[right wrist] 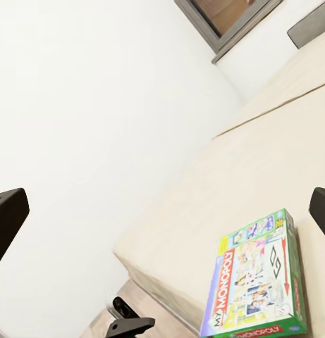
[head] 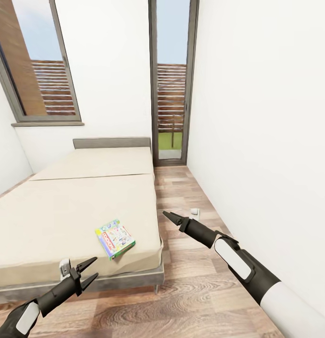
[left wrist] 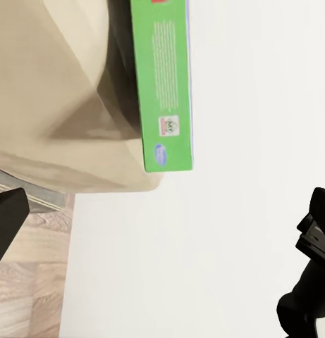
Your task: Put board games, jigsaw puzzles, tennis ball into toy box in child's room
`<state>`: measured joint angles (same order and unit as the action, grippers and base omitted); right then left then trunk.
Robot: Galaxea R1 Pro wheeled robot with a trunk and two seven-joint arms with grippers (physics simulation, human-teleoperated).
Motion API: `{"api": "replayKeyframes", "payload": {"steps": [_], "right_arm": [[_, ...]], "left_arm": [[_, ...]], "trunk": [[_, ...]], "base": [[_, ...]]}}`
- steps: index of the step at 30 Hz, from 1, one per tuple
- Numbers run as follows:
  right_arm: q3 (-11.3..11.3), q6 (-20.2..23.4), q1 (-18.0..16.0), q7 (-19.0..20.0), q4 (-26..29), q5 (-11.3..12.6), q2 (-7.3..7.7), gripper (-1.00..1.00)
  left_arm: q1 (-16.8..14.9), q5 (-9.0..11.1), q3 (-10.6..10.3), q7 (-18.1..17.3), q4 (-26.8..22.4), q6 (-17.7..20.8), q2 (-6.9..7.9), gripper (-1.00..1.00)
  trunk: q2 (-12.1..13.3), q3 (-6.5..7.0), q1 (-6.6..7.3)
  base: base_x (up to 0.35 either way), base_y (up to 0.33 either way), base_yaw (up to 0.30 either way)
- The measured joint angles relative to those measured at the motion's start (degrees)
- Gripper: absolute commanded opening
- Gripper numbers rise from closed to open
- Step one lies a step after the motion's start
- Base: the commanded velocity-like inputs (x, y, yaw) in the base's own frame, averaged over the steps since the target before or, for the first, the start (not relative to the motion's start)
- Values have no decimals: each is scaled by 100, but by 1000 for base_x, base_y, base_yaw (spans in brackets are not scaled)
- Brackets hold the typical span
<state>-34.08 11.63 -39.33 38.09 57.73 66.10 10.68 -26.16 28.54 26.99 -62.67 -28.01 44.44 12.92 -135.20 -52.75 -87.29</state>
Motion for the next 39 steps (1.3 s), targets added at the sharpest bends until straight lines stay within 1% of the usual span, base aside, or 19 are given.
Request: {"api": "replayKeyframes", "payload": {"steps": [7,17,39], "right_arm": [[0,0,1,-3,0,0,0,100],[0,0,1,-2,0,0,0,100],[0,1,-1,-11,0,-7,0,100]], "left_arm": [[0,0,21,0,-3,0,-1,100],[0,0,42,0,-1,0,-2,100],[0,0,44,8,0,1,-2,100]], "trunk": [[0,0,0],[0,0,0],[0,0,-1]], "base": [[14,0,0],[98,0,0],[4,0,0]]}}
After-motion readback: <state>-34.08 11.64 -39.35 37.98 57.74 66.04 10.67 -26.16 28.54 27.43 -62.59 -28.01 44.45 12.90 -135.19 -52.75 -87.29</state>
